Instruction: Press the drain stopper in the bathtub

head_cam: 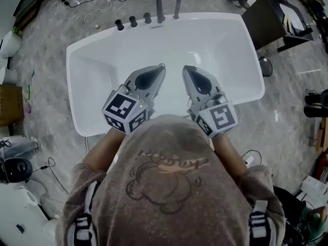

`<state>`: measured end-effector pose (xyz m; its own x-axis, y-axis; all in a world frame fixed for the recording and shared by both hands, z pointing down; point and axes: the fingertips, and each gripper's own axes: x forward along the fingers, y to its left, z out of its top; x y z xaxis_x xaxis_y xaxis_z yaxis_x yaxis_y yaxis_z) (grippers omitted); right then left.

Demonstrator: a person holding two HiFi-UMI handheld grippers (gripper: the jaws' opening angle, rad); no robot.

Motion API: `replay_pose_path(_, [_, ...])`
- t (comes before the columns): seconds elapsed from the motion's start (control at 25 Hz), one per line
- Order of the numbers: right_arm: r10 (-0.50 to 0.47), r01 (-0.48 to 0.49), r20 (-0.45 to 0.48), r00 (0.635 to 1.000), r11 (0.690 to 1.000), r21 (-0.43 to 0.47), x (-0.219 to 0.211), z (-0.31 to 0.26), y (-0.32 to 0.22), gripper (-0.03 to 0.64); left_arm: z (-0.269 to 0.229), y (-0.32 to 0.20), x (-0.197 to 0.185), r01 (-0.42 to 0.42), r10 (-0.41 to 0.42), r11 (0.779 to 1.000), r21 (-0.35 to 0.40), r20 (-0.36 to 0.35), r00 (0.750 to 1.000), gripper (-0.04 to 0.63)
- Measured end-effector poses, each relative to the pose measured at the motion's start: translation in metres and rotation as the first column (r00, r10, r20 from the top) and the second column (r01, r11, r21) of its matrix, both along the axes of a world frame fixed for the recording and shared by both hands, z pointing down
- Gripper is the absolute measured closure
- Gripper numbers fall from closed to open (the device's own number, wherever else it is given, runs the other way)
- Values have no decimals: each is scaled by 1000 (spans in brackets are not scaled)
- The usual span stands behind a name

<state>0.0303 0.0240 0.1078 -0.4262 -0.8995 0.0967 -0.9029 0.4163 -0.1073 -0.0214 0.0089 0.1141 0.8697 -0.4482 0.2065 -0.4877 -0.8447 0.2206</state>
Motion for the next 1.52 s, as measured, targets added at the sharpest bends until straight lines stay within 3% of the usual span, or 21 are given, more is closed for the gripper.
replay_pose_path(0.16, [-26, 26, 9, 1000, 999, 33, -5, 8, 12, 615, -7, 3, -3, -8, 15, 998, 67, -99, 995, 594])
replay_pose_path(0.56, [-20, 18, 33, 999, 997, 69, 3, 17, 15, 615, -3, 12, -4, -7, 31, 978, 210, -113, 993, 594])
replay_pose_path(1.52, [-14, 14, -12, 1000, 997, 74, -1, 32, 2, 615, 15, -4, -4, 4, 22, 973, 230, -110, 994, 594])
